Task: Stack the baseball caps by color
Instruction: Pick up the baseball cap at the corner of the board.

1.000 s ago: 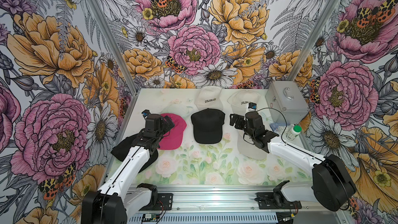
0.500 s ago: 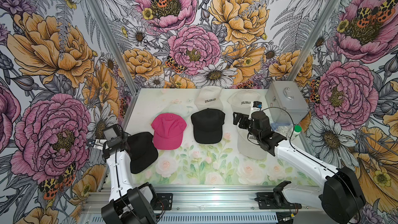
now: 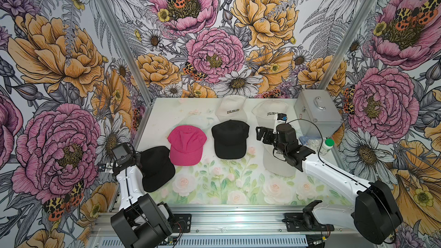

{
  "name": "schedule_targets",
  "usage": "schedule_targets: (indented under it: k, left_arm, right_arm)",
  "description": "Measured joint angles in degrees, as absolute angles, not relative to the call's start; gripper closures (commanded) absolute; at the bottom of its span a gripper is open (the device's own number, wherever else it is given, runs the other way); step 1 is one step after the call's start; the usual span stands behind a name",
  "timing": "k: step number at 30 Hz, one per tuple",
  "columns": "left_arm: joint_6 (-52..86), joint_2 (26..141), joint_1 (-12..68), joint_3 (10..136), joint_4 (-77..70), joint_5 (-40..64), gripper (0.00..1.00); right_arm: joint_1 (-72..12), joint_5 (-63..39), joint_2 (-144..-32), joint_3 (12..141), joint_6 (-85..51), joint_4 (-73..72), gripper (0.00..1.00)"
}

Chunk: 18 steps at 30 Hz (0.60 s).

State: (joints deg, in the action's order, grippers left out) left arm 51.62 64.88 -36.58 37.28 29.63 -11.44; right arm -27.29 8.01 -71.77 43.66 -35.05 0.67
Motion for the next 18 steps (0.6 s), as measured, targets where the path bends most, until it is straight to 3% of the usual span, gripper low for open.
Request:
schedule_targets:
  k: [3,8,15,18]
  left_arm:
    - [52.40,68.31,-36.58,37.26,27.99,-10.11,0.23]
    - [53.87,71.29,-36.62,36.62,24.58,-9.28,0.49]
    - [53.78,71.42,-36.62,35.48,21.85,-9.30,1.00]
    - [52.86,69.60,-36.40,35.38,21.58,-9.39,1.00]
  right_arm:
    - [-27.29,7.62,-72.47,43.66,-35.07,0.67,0.01]
    - [-27.29,6.11,-74.15,43.92,-35.97,0.67,0.01]
    - [-27.29,4.08,-76.95,44.91,-37.74,0.71,0.01]
    - [-27.29,3.51,-77.03,44.97,-38.06,0.62,0.01]
